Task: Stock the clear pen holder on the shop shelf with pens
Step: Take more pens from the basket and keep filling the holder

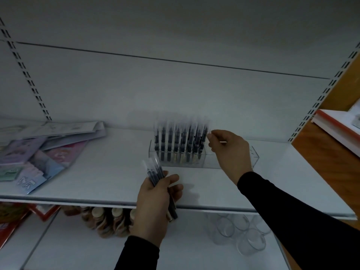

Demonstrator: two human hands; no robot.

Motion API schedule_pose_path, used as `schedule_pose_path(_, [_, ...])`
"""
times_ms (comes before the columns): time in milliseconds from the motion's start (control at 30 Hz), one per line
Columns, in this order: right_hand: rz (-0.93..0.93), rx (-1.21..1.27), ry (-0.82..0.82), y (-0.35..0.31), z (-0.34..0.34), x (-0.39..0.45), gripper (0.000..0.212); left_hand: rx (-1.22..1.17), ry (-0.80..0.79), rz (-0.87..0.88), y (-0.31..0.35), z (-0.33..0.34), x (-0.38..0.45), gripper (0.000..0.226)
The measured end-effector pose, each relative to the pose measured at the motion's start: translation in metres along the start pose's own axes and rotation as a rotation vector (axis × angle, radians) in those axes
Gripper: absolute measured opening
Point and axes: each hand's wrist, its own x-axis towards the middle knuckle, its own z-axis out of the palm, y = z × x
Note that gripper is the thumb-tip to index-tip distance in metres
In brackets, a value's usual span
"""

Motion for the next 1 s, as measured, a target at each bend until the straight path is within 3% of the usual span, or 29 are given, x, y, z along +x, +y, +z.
schedule_pose_path(133, [0.02, 0.099, 0.039, -0.004, -0.003, -0.018, 0.012, 0.013, -0.052, -0.013, -0.001, 0.001, -0.001, 0.018])
schedule_pose_path(333, [0.07, 0.143, -0.362, -0.008, 0.01, -0.047, 0.012, 0.087, -0.149, -0.015, -0.004, 0.006, -0.007, 0.017])
schedule_pose_path(467, [0.099, 0.182, -0.483, -0.015, 0.018, -0.052, 0.02, 0.152, -0.199, 0.005, -0.005, 0.007, -0.008, 0.021])
schedule_pose_path(767, [0.132, 0.232, -0.417, -0.011, 0.016, -0.045, 0.041, 0.158, -0.144, 0.013, -0.009, 0.006, -0.002, 0.017])
schedule_pose_path(1000, [0.169, 0.394, -0.129, -0.014, -0.003, -0.031, 0.013, 0.066, -0.076, 0.016, -0.008, 0.004, 0.001, 0.012])
